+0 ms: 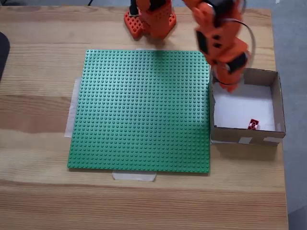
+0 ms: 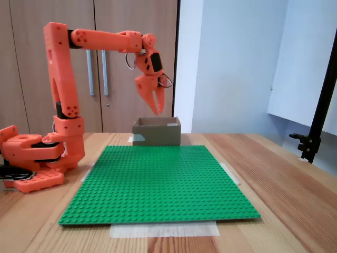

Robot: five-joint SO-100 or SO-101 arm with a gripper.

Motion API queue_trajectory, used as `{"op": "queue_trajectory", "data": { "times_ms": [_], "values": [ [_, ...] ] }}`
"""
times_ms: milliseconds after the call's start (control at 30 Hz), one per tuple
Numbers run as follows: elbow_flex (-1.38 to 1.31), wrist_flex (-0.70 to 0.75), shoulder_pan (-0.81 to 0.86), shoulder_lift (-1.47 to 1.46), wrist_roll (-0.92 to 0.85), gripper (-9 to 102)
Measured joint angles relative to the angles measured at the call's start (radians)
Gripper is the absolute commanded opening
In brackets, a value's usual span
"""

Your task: Pick the red lego block and put it in the box.

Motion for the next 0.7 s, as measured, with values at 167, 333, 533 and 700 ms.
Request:
{"op": "queue_trajectory", "data": {
  "times_ms": [167, 333, 533, 700],
  "values": [
    [0.160, -0.025, 0.034, 0.199, -0.020, -1],
    [0.287, -0.025, 0.087, 0.373, -0.028, -1],
    [0.408, -0.028, 0.207, 0.551, -0.043, -1],
    [0.460, -0.043, 0.342, 0.649, -0.075, -1]
  ]
}}
